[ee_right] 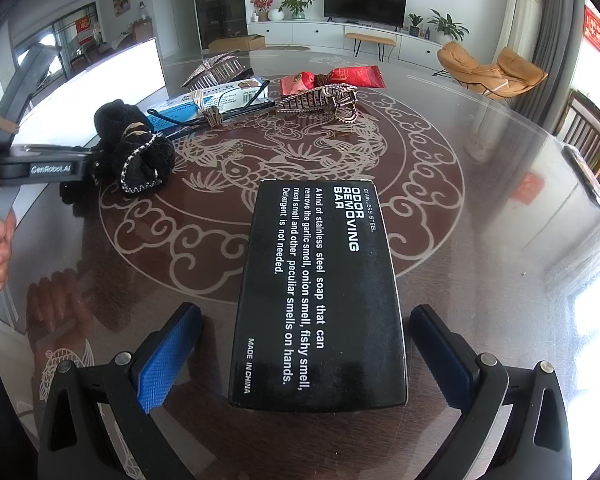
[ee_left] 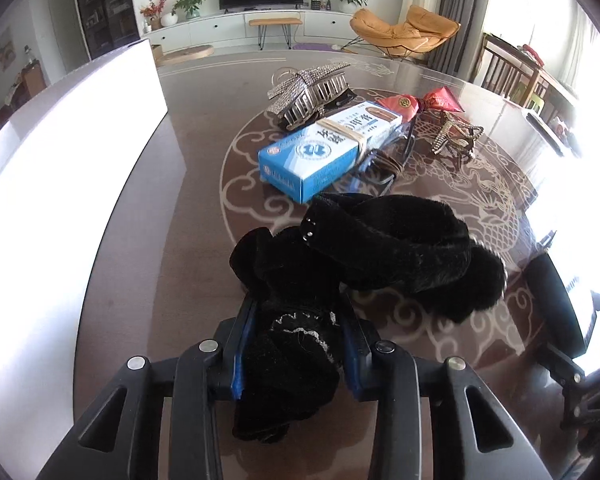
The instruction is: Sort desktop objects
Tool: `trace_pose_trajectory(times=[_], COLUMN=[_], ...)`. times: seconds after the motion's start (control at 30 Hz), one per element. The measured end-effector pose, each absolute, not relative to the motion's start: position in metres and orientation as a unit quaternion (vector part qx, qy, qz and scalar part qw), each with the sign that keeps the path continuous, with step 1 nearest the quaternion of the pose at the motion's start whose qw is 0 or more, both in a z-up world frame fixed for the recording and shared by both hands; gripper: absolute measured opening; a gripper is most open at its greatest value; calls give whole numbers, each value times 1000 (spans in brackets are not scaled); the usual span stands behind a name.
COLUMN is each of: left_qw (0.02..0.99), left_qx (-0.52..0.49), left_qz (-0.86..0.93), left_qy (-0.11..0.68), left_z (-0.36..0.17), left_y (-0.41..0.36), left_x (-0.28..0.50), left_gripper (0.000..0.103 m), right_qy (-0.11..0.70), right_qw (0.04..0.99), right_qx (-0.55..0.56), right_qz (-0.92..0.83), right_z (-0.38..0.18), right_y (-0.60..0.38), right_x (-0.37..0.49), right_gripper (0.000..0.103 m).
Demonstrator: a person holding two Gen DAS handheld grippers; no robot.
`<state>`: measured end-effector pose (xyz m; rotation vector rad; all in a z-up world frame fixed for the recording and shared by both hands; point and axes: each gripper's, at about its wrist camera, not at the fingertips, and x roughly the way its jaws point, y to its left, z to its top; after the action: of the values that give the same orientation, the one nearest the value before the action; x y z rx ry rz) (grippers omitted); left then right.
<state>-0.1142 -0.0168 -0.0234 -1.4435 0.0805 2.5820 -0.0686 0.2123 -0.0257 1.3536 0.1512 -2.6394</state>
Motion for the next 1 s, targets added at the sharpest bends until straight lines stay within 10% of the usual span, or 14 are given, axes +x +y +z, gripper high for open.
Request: trace_pose_trajectory(times=[0.1,0.17,0.2,0.23,1.0], left_qw=[63,42,29,26,59], left_qx=[-475,-464,-467,-468,-456], left_qz=[878,884,883,883,887], left_qy=[13,27,32,28,25], left_z=[-25,-29,-32,-36,-42], left_y=[-18,-13,-10,-11,-12], left_x=[-73,-62,-65,-69,-98], left_gripper=[39,63,100,103,103], right_qy=[51,51,51,51,51], right_qw=[86,86,86,86,85], right_qx=[454,454,454,454,454], right_qz=[-885,-885,-885,-885,-885], right_z=[-26,-26,-26,-26,-26], right_y=[212,212,212,212,213], right_x=[-69,-69,-69,-69,-69], right_gripper=[103,103,103,103,103])
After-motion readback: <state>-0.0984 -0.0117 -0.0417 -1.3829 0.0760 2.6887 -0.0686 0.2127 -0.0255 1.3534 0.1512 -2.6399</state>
